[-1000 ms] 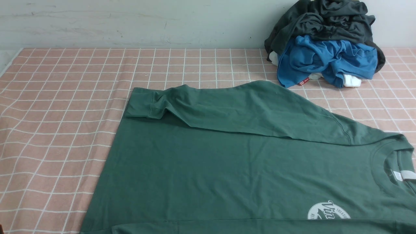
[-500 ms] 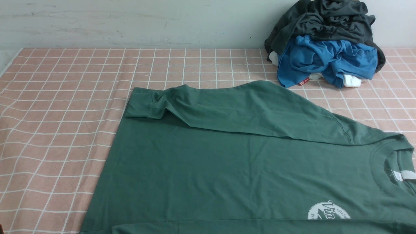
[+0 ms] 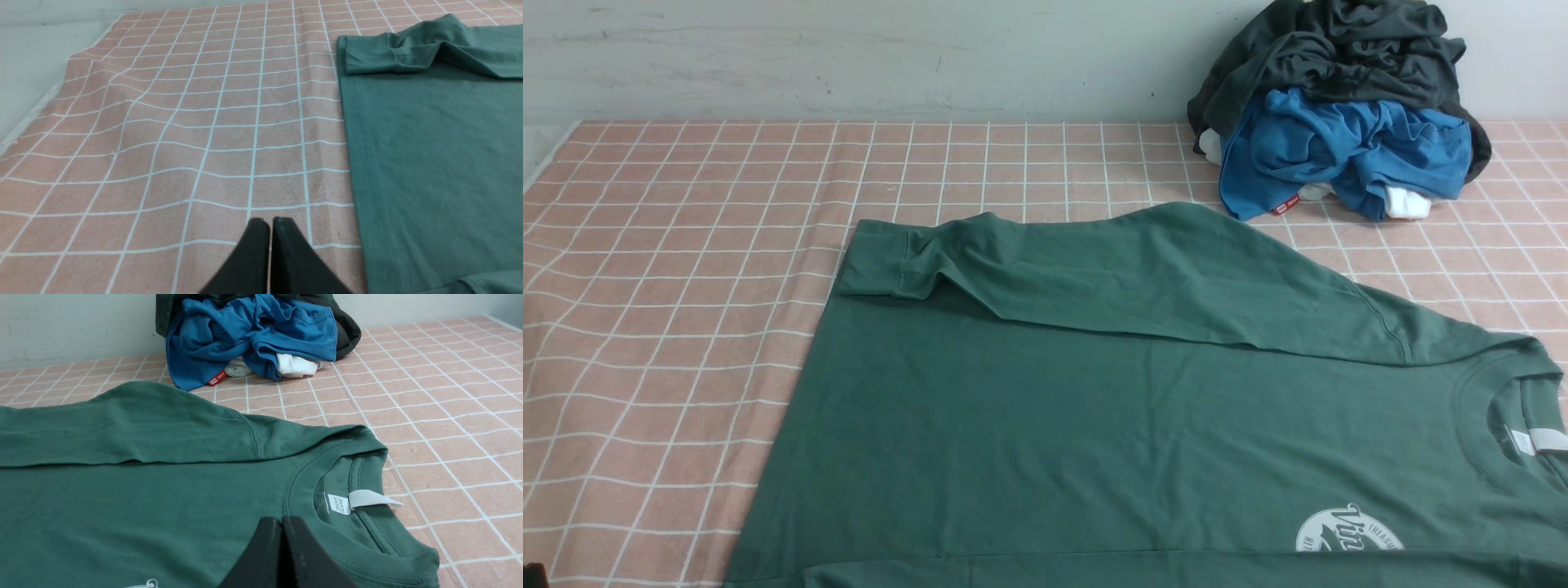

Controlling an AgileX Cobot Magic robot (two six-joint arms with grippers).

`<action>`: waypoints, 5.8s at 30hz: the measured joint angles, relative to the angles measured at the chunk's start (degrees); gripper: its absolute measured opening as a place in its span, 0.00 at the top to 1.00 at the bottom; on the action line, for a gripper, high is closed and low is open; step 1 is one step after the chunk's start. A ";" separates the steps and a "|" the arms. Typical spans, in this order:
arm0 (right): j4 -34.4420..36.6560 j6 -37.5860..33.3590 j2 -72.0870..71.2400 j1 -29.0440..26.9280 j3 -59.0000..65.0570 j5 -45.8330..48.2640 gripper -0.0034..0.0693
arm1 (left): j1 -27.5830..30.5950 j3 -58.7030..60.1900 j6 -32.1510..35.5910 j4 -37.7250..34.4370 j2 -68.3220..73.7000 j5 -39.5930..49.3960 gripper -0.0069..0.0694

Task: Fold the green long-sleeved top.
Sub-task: Use the left arm to clamp the cuff closest to it, then use the left arm to drag and place the cuff at the centered position on the left edge of the fabric, then use the left arm to clamp the cuff farthest from it

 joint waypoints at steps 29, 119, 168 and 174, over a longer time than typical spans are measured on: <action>0.00 1.74 0.00 0.00 0.00 0.00 0.97 | -0.13 0.00 -0.52 -0.35 0.00 -0.33 0.91; 21.45 -35.17 52.23 23.99 -43.19 44.07 0.97 | -26.42 -50.30 8.57 -2.38 93.55 27.87 0.87; 0.66 -16.95 64.21 23.99 -49.85 32.64 0.97 | -14.12 -101.84 2.52 3.24 119.54 34.20 0.39; 0.66 -16.90 68.35 23.99 -50.74 31.88 0.97 | -13.70 -110.04 1.26 2.60 127.56 34.14 0.39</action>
